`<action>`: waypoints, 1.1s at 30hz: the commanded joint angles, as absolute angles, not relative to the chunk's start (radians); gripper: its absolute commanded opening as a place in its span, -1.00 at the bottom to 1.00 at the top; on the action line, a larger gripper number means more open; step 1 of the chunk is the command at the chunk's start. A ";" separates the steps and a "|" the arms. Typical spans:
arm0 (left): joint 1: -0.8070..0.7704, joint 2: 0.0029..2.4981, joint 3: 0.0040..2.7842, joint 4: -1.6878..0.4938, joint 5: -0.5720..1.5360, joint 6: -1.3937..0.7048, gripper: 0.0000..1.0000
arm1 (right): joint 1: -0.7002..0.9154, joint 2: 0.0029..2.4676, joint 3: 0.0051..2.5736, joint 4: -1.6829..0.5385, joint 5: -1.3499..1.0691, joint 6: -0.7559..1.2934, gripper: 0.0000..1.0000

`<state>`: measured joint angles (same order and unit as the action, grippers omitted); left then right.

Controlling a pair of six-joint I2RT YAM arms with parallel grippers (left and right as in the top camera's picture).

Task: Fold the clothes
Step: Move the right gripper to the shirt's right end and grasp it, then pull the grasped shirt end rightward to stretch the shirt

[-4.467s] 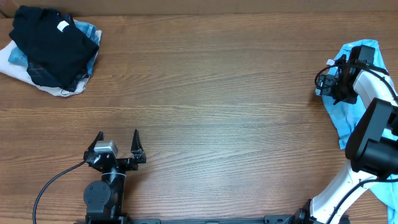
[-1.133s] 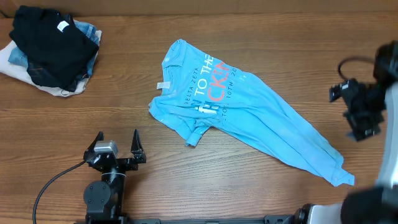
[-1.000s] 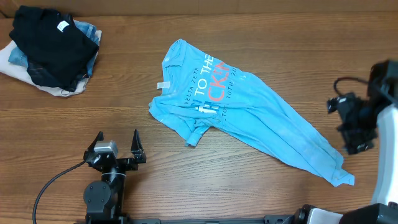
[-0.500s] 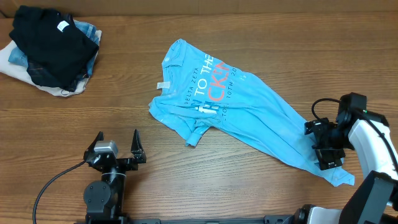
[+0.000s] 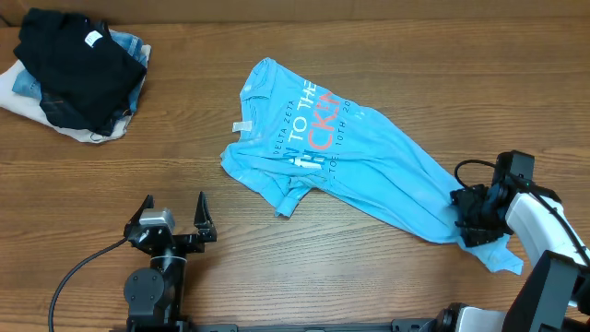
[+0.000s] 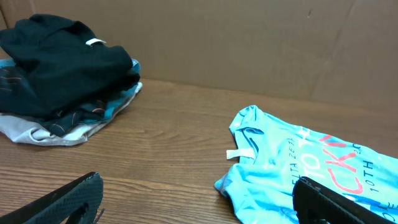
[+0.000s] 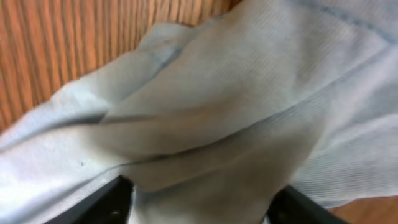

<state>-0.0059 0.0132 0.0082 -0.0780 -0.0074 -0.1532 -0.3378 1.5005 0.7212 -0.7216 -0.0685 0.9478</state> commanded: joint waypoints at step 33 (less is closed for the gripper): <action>0.000 0.005 0.005 -0.078 0.004 -0.138 1.00 | -0.334 1.577 1.018 -0.298 0.071 0.698 1.00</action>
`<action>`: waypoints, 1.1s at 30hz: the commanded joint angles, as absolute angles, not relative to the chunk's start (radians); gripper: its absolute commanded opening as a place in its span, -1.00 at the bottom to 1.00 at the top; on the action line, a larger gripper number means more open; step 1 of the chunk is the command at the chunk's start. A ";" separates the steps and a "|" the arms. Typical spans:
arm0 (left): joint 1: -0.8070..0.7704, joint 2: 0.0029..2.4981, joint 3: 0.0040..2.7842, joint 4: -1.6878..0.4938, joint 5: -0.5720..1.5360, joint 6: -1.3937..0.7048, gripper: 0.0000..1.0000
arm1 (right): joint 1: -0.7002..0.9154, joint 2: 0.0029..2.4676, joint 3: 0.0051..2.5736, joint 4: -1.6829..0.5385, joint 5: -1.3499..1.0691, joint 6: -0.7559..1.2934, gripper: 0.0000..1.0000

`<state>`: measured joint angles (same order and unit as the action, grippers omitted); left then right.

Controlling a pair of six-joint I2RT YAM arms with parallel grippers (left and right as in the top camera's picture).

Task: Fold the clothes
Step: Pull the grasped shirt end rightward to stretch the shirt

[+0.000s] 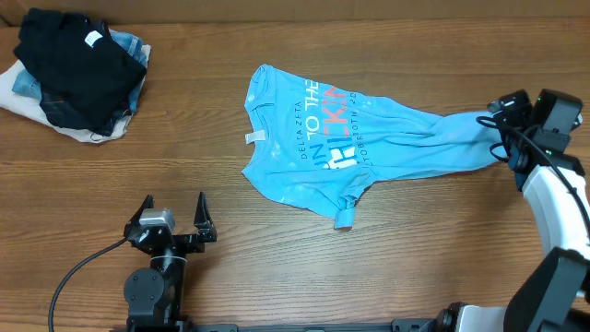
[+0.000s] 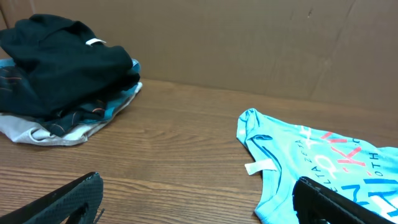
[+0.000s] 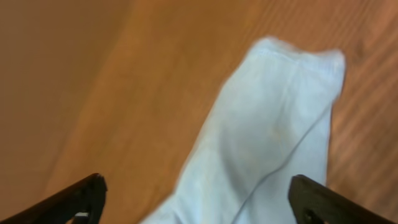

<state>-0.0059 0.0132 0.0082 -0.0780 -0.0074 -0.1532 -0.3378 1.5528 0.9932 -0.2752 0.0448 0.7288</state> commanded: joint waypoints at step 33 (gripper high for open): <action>0.000 0.005 0.005 -0.071 0.025 -0.113 1.00 | -0.353 1.243 1.343 -1.383 -0.114 0.658 1.00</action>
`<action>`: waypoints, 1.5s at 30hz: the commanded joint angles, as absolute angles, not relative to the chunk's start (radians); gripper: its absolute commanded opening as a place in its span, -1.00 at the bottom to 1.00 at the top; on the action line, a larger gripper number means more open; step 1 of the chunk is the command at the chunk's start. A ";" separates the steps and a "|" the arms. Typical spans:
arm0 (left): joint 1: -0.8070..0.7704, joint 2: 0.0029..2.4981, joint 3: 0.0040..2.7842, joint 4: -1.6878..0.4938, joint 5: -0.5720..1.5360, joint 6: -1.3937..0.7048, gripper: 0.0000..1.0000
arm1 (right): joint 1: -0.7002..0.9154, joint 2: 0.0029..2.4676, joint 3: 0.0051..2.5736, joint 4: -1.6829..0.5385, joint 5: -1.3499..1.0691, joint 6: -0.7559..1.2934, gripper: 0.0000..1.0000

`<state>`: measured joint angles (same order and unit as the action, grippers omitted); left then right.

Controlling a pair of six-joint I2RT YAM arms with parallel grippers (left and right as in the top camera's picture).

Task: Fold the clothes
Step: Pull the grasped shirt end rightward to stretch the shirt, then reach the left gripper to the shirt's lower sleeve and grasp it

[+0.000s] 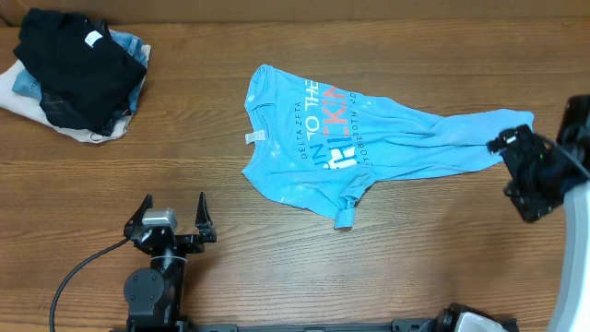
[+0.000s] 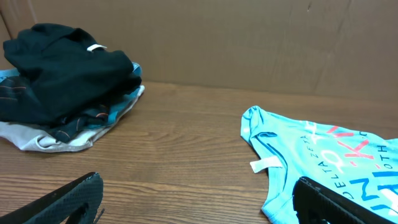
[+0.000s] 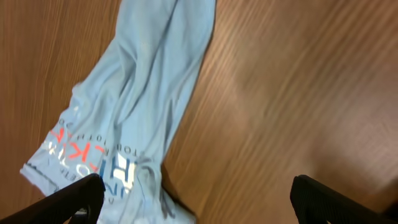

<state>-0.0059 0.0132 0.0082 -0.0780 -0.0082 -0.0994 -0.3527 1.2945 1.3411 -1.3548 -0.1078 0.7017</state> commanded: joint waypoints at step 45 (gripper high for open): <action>-0.692 1.145 1.137 -0.804 -0.015 0.001 1.00 | -0.354 1.354 1.341 -1.358 -0.114 0.500 1.00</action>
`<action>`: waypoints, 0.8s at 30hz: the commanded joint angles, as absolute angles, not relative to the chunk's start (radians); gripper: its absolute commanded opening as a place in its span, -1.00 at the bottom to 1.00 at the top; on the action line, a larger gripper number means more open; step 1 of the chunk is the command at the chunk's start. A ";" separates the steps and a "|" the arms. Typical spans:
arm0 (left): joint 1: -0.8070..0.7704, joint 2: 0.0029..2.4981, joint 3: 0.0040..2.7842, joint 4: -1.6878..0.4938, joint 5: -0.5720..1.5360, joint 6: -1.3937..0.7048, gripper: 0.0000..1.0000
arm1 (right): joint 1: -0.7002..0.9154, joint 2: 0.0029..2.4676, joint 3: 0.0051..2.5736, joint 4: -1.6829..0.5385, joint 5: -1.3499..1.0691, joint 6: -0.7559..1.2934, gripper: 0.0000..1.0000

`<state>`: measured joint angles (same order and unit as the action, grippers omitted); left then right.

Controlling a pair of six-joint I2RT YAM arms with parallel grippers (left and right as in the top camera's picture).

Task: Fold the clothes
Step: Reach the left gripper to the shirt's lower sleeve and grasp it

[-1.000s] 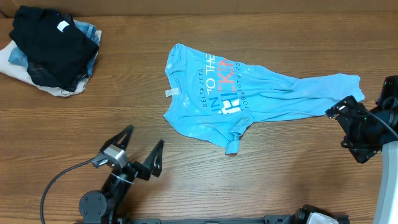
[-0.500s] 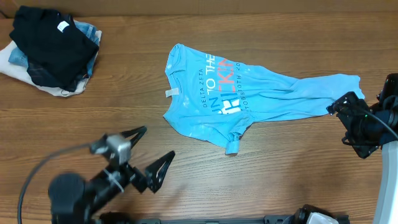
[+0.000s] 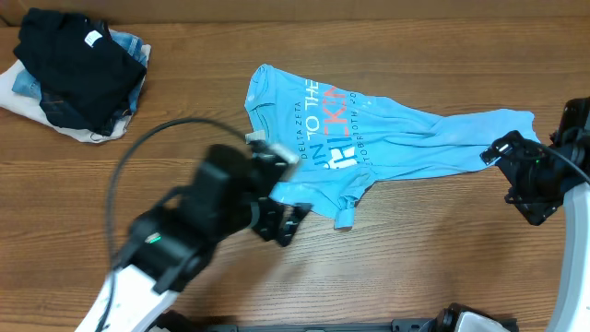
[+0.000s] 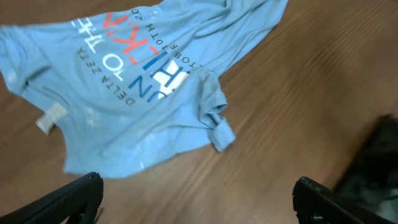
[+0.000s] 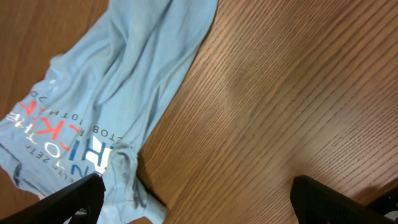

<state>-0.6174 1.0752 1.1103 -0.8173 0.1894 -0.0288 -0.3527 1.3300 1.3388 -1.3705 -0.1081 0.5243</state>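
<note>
A light blue T-shirt (image 3: 387, 129) with red and white lettering lies spread on the wooden table (image 3: 442, 267), its hem end stretched to the right. One sleeve is bunched at its near edge (image 4: 217, 127). My left gripper (image 3: 290, 194), blurred in the overhead view, hangs open above the shirt's near left part, with nothing between its fingers (image 4: 196, 202). My right gripper (image 3: 512, 175) stands open just off the shirt's right end, over bare wood (image 5: 196, 199). The right wrist view shows the shirt (image 5: 118, 93) at its left.
A pile of dark and pale clothes (image 3: 78, 69) lies at the back left corner. A cable trails from the left arm (image 3: 138, 157). The right arm's white link (image 3: 576, 240) stands at the table's right edge.
My left arm was parked at the front left edge and is now out over the shirt's near left part, still open. The right gripper and the shirt have hardly moved.
The shirt lay slanted toward the front right, with my right gripper closed on its hem there. Then it lay stretched out to the far right, with the gripper at its end. Later the right gripper was open and off the cloth. Now the left arm is over the shirt.
</note>
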 commanded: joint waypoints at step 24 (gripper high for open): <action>-0.776 1.805 1.229 -0.474 0.172 0.039 1.00 | -0.354 1.486 1.341 -1.310 -0.118 0.501 1.00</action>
<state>-0.7521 1.7821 1.1709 -0.4847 0.1669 -0.0055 -0.3527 1.4879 1.3388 -1.3170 -0.1165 0.5083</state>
